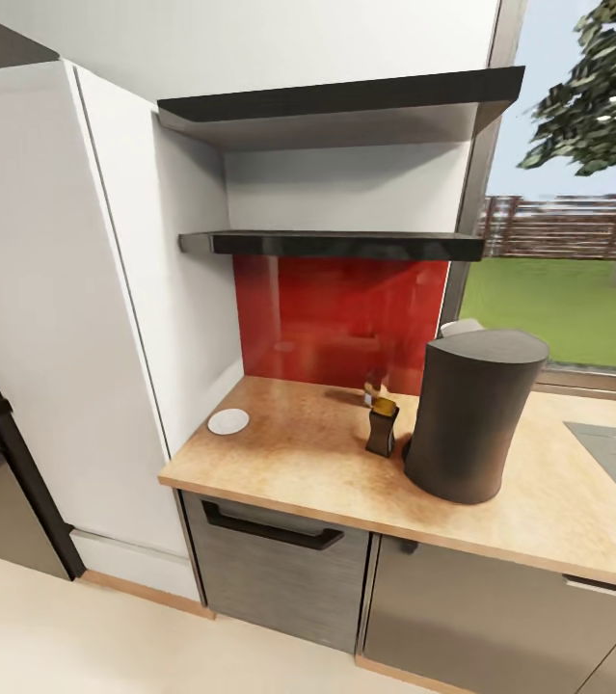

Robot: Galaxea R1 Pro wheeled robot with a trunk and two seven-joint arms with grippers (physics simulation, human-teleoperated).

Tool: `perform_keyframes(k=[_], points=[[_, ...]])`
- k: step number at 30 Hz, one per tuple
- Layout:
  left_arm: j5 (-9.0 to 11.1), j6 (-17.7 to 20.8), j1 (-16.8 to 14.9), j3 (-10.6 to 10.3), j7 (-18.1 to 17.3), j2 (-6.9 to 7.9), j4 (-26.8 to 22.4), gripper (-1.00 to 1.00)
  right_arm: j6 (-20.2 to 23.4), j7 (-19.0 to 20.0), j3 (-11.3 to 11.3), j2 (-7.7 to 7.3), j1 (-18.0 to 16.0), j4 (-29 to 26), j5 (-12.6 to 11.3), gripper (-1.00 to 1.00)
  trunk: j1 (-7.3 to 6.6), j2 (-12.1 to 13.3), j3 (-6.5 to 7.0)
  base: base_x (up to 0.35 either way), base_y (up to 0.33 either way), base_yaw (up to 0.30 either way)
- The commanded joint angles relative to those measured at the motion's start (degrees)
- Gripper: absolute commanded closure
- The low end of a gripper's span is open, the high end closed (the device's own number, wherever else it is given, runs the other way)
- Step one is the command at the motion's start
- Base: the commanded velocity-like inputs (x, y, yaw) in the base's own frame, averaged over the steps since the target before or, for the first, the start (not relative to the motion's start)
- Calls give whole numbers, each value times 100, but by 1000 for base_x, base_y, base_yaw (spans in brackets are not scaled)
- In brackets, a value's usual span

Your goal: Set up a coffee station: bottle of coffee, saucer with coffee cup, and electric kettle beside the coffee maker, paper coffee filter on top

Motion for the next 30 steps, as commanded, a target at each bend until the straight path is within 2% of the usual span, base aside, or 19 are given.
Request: perform_keyframes(k=[1, 4, 6, 12, 15, 20, 24, 26, 27, 29, 30], points=[[-60, -17, -18, 21, 13, -3, -4, -100, -19, 4, -15, 1, -2, 2, -35, -100, 3, -9, -9, 0, 0, 3], [-21, -21, -72, 33, 10, 26, -6, -100, -19, 3, -10, 1, -2, 2, -35, -100, 3, -9, -9, 0, 0, 2], [72, -22, -86, 35, -2, 75, -7, -100, -19, 4, -9, 1, -2, 2, -35, -100, 3, -9, -9, 0, 0, 0], [586, -12, -131, 32, -42, 174, -18, -100, -17, 5, -14, 6, -2, -30, -39, -100, 3, -9, -9, 0, 0, 0], [767, -4, -266, 28, -45, 195, -13, -100, -13, 17, -16, 12, -2, -277, -38, -100, 3, -9, -9, 0, 0, 0], [888, 9, -453, 33, -32, 209, -13, -100, -11, 27, -4, 27, -2, -969, 63, -100, 3, -9, -9, 0, 0, 0], [908, 17, -522, 34, -24, 210, -9, -100, -14, 30, 147, 86, -2, -1544, 468, -100, 3, -9, -9, 0, 0, 0], [912, 16, -538, 33, -23, 211, -11, -100, -17, 14, 348, 248, -2, -1932, 828, -100, 3, -9, -9, 0, 0, 0], [913, 15, -540, 31, -22, 209, -12, -100, -17, 10, 391, 300, -2, -2016, 910, -100, 3, -9, -9, 0, 0, 0], [913, 13, -545, 28, -25, 205, -15, -100, -18, 7, 501, 506, -2, -2283, 1161, -100, 3, -9, -9, 0, 0, 0], [913, 13, -546, 28, -26, 206, -15, -100, -18, 12, 519, 554, -2, -2339, 1205, -100, 3, -9, -9, 0, 0, 0]])
